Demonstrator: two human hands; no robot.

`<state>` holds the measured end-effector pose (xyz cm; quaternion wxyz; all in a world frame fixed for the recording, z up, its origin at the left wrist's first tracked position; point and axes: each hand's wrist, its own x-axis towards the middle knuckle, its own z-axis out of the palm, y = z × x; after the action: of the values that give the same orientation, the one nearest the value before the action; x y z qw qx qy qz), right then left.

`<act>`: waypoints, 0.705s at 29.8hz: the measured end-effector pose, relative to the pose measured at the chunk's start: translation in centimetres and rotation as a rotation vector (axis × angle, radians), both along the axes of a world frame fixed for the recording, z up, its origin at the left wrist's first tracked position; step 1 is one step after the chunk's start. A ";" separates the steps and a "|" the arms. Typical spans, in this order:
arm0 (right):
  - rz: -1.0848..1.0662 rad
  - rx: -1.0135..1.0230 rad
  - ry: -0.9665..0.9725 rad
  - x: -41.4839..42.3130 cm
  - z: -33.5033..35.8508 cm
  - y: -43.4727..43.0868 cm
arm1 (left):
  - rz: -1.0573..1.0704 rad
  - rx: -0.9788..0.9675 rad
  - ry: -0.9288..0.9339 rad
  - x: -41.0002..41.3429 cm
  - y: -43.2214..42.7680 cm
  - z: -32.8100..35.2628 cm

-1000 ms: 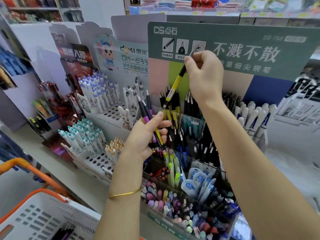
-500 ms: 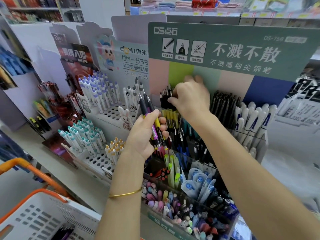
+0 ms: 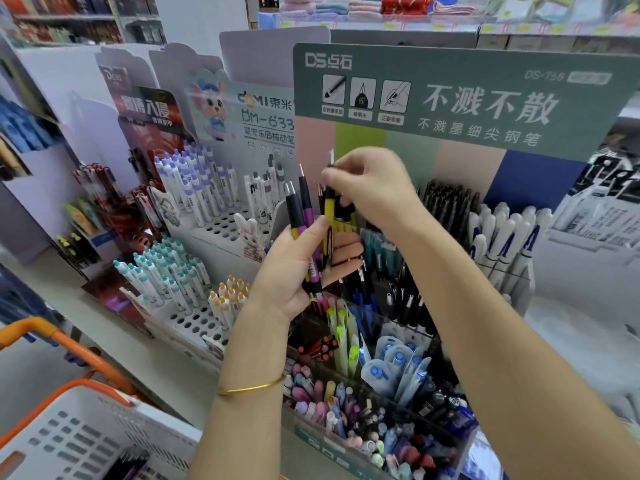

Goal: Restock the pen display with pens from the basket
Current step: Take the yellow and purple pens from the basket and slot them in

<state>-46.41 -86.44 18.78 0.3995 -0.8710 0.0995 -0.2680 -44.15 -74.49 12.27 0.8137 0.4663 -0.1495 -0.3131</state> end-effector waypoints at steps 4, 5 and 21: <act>-0.203 0.093 -0.290 0.6 0.9 -1.2 | 0.064 0.076 0.024 0.2 0.2 -0.3; -0.232 0.075 -0.329 0.6 1.0 -1.4 | 0.080 0.102 0.020 0.3 0.2 -0.4; -0.332 -0.793 0.285 1.6 -2.1 -1.0 | 0.019 0.017 0.067 0.7 0.2 -0.4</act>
<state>-44.84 -87.48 16.71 -0.0313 -0.9572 0.1816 -0.2233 -43.44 -74.29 11.92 0.8173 0.4638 -0.1149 -0.3221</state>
